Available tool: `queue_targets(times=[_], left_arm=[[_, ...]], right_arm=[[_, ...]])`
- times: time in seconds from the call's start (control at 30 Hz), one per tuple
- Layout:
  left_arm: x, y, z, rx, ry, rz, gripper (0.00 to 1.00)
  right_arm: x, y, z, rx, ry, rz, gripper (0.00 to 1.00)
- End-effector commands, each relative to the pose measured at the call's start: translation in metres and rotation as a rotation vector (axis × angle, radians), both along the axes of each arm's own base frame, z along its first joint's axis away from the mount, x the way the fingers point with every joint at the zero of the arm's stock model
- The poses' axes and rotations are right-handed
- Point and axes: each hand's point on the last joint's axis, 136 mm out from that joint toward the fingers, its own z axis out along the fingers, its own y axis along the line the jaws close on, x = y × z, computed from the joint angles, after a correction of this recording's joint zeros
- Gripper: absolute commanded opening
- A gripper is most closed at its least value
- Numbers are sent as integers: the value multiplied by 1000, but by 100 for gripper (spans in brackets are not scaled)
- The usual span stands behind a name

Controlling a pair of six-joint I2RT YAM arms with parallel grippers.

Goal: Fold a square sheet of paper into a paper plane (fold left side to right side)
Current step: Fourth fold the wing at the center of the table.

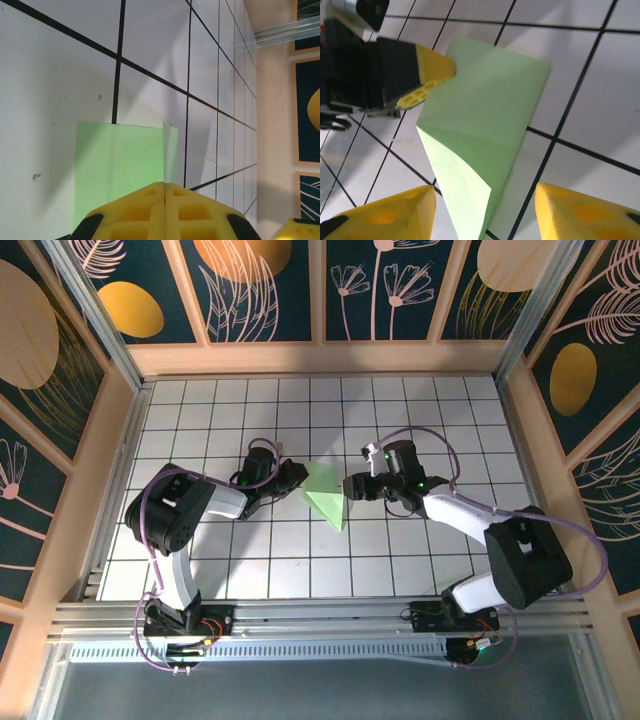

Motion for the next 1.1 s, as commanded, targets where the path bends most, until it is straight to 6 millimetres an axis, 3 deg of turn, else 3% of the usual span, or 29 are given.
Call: queue_targets(times=[0.0, 0.2, 0.37, 0.57, 0.8, 1.07], left_arm=[[-5, 1, 10, -10, -15, -15, 0], [-8, 6, 11, -4, -13, 9, 0], [-10, 5, 11, 8, -3, 21, 0], [-11, 6, 11, 23, 11, 68, 0], [-12, 1, 10, 11, 25, 87, 0], [-15, -2, 9, 3, 40, 100, 0]], right_arm=[[9, -16, 19, -68, -60, -62, 58], [3, -25, 33, -105, -77, -85, 60], [-11, -19, 34, -153, -72, -89, 59], [-34, 4, 20, -325, -72, -135, 53], [-60, 39, -3, -486, -101, -122, 55], [-67, 57, -32, -628, -163, -92, 58]])
